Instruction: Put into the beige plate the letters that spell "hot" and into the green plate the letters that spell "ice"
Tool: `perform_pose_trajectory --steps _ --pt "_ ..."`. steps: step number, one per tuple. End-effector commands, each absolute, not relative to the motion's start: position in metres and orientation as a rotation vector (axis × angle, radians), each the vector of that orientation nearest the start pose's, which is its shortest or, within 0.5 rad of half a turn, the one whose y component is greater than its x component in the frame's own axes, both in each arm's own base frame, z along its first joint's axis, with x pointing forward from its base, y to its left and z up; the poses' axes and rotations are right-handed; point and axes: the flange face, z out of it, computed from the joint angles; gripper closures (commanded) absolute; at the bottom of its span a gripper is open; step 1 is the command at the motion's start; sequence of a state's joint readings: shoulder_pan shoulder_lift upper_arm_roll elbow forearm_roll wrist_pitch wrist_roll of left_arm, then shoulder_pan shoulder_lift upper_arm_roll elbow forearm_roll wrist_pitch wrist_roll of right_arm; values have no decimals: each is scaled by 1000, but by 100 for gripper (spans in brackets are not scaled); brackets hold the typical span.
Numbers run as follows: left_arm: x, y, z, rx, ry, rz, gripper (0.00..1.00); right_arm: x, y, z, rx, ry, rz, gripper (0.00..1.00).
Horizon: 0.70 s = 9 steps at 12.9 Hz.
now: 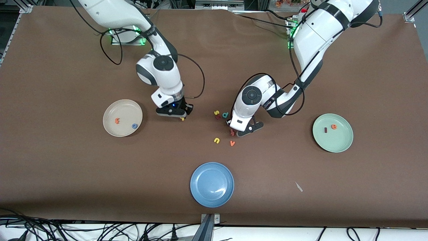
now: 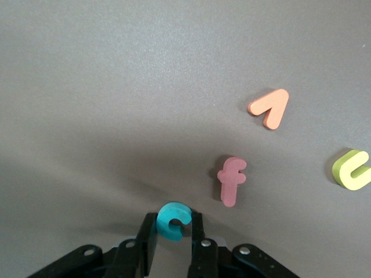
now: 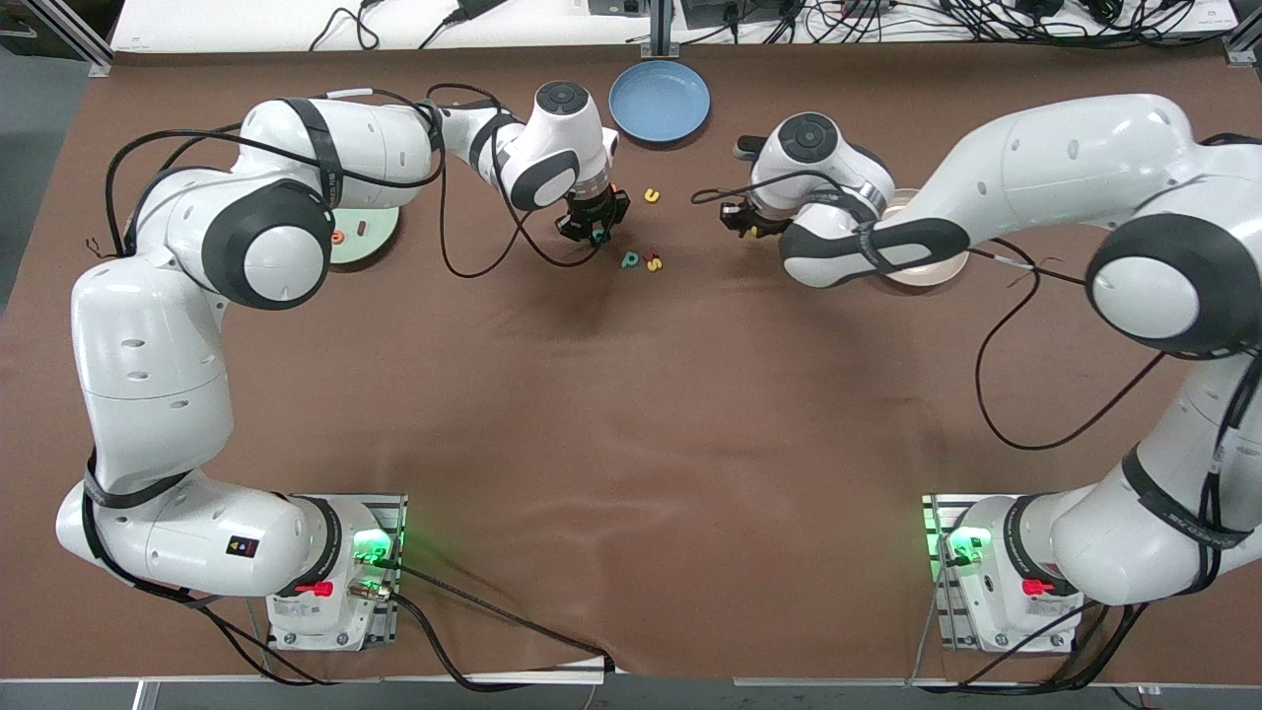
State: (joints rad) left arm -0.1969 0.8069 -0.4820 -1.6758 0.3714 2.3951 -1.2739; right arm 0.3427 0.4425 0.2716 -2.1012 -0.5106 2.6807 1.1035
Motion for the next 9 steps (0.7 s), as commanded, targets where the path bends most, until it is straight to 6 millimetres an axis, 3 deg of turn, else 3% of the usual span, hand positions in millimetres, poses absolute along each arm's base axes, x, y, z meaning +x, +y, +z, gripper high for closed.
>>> perform_pose_trajectory --steps 1,3,4,7,9 --pt "553 -396 167 -3125 -742 97 92 450 294 247 -3163 -25 -361 90" --pt "558 -393 173 -3129 -749 80 92 451 247 257 -3273 -151 -309 90" --pt "570 -386 192 -3134 -769 44 92 454 236 257 -3319 -202 -260 90" --pt "583 -360 270 -3074 -807 26 92 478 176 255 -3354 -380 -164 90" --pt "596 -329 324 -3114 -841 89 92 494 139 260 -3350 -458 -124 90"
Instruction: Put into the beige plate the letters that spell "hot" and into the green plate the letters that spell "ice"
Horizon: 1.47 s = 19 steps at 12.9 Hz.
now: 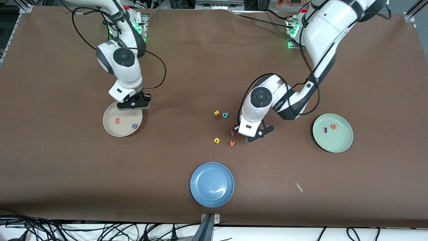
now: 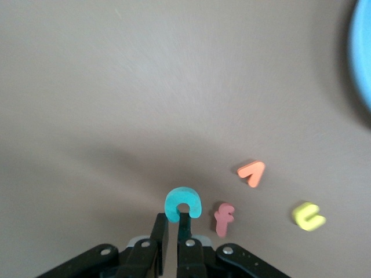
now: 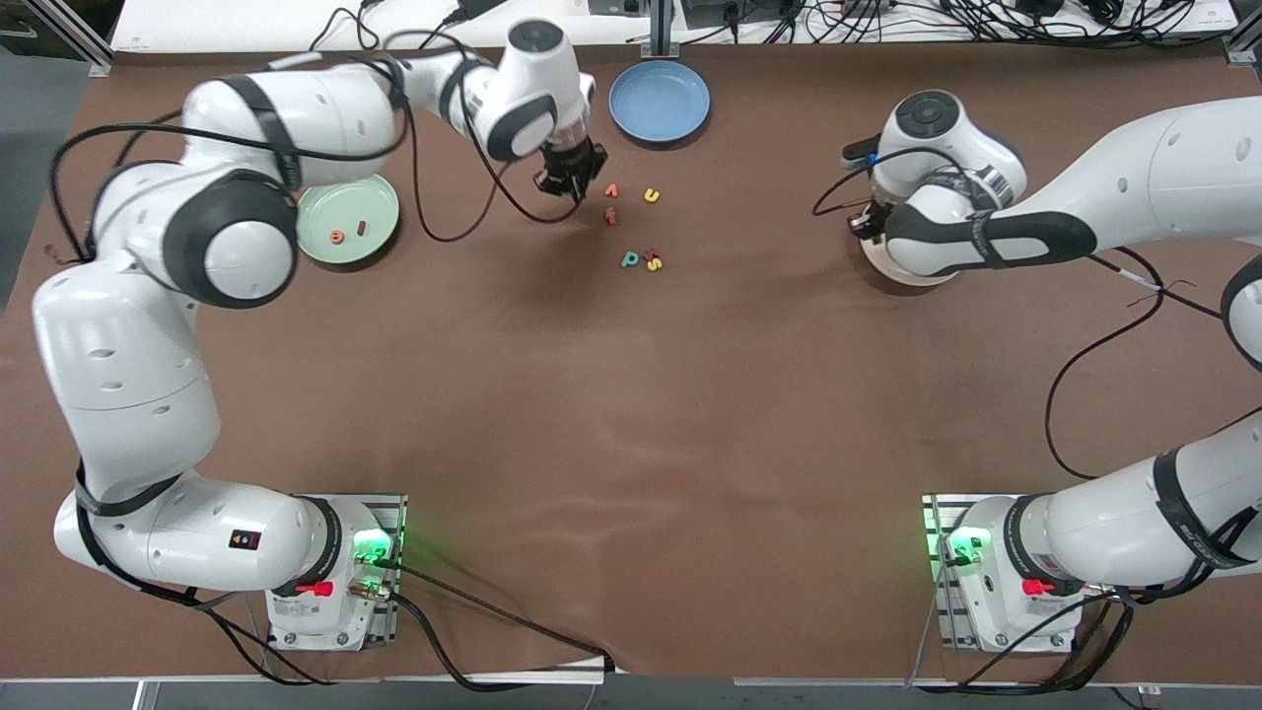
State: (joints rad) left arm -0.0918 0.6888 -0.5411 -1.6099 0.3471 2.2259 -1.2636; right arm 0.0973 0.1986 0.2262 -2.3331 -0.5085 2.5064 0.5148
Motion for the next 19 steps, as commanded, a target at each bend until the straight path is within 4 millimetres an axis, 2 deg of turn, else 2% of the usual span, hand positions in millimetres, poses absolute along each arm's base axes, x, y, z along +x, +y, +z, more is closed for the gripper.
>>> perform_pose_trajectory --steps 1,2,3,4,5,6,8,9,10,11,12,13,14,16,17,18,19 --pt "602 -306 349 -3124 -829 132 92 505 117 260 -3333 -476 -99 90" --pt "605 -277 368 -3120 -786 188 92 515 101 261 -3305 -485 -80 89" --pt "607 -242 380 -3107 -704 262 91 519 92 260 -3276 -458 -56 82" --pt "609 -198 387 -3094 -603 362 91 519 89 257 -3255 -404 -33 66" --pt "611 -150 391 -3091 -512 447 91 518 90 254 -3246 -367 -20 34" --pt "615 -99 389 -3096 -437 506 88 518 89 254 -3243 -356 -18 32" --pt "617 -16 372 -3110 -282 554 86 519 89 257 -3239 -340 -20 16" --pt "614 18 353 -3090 -213 576 83 520 89 259 -3239 -335 -22 0" --pt "616 42 327 -3067 -191 603 83 524 89 264 -3243 -327 -23 0" --pt "619 57 304 -3036 -174 599 82 528 88 272 -3251 -316 -2 0" --pt "624 63 286 -3032 -153 557 81 536 87 284 -3244 -259 39 0" --pt "626 70 276 -3037 -159 544 78 547 87 303 -3220 -180 87 0" --pt "627 73 273 -3042 -169 536 63 556 88 321 -3208 -153 140 0" --pt "631 74 282 -3049 -183 513 27 565 87 347 -3212 -163 178 0" --pt "636 79 293 -3056 -202 483 11 567 86 360 -3214 -160 165 0" --pt "638 78 314 -3045 -205 434 0 570 83 381 -3219 -147 165 0" --pt "640 79 340 -3025 -202 374 0 574 81 410 -3221 -135 200 0"
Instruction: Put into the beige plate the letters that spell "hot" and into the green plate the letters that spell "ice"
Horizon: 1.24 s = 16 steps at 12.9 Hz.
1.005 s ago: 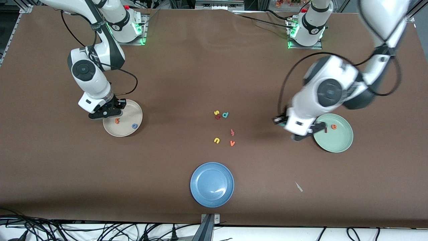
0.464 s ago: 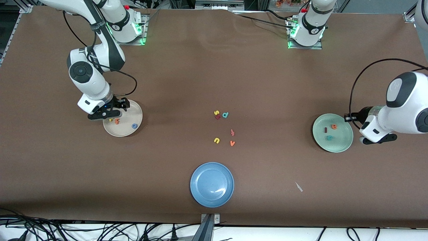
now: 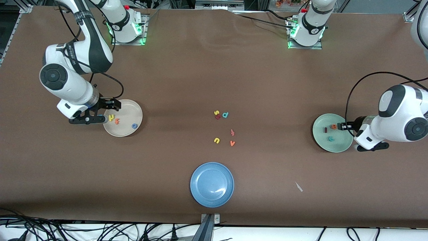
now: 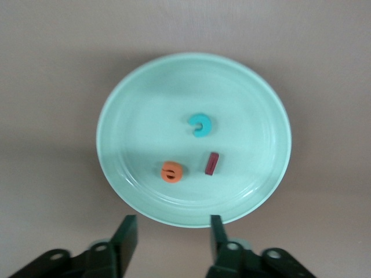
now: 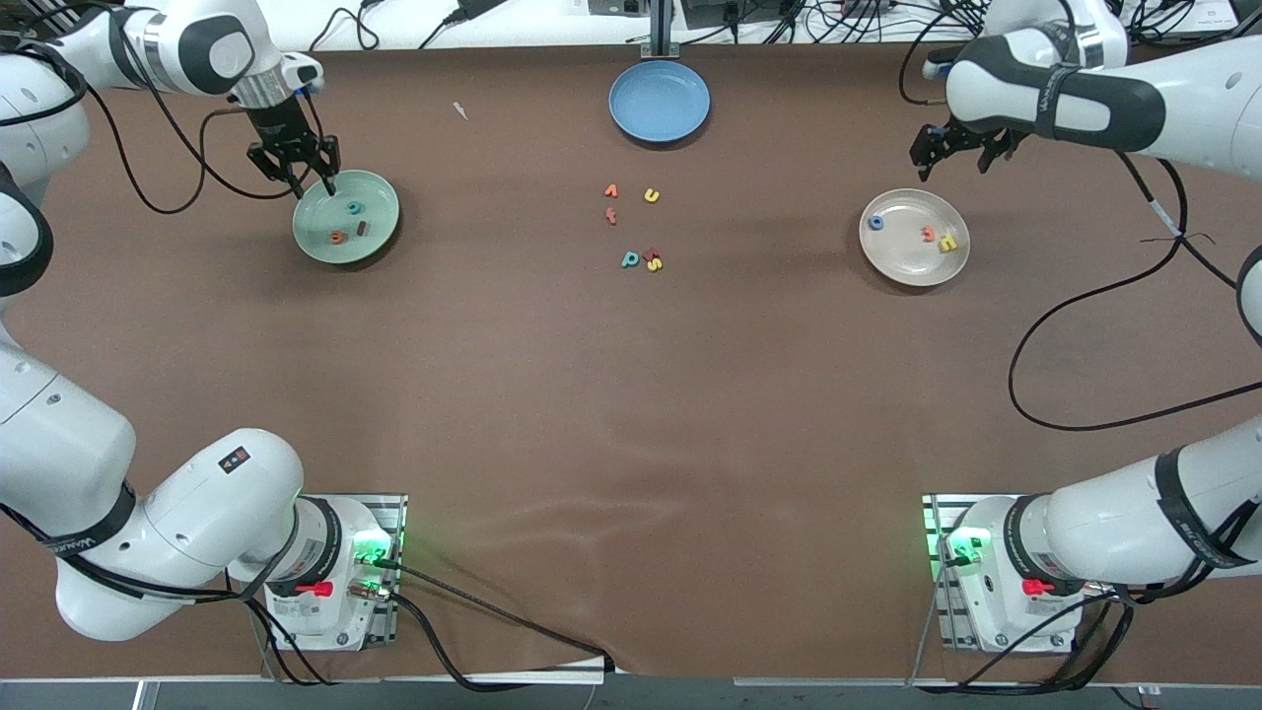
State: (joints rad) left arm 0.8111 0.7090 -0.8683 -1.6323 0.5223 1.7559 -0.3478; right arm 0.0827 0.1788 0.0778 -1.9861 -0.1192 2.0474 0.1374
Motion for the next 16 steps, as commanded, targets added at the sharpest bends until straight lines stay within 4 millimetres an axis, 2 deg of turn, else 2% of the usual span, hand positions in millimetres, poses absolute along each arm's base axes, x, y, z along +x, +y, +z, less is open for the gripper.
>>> perform_pose_trajectory --steps 1,2,3,4,6,8,10,12,14,15,16 --pt "644 81 375 -3026 -193 313 0 579 79 441 -3201 -126 229 0" --pt "647 90 407 -3046 -188 301 0 583 75 472 -3157 -116 247 0" --pt "650 103 441 -3072 -198 301 0 587 59 499 -3129 -86 251 0" --pt "651 115 472 -3087 -214 295 0 587 53 518 -3114 -98 260 0" --pt "651 121 528 -3111 -177 219 0 585 45 549 -3112 -111 267 0" --pt "644 126 576 -3135 -151 171 0 582 46 553 -3109 -152 295 0" --pt "639 116 611 -3146 -114 124 0 581 47 554 -3101 -214 297 0" --pt "640 104 629 -3147 -94 58 0 580 48 557 -3100 -221 299 0" --pt "628 97 651 -3071 -113 45 0 579 46 559 -3096 -212 325 0" --pt "623 82 660 -3026 -29 60 0 581 45 566 -3100 -206 309 0" --pt "614 76 665 -3017 14 103 0 582 43 566 -3099 -199 306 0"
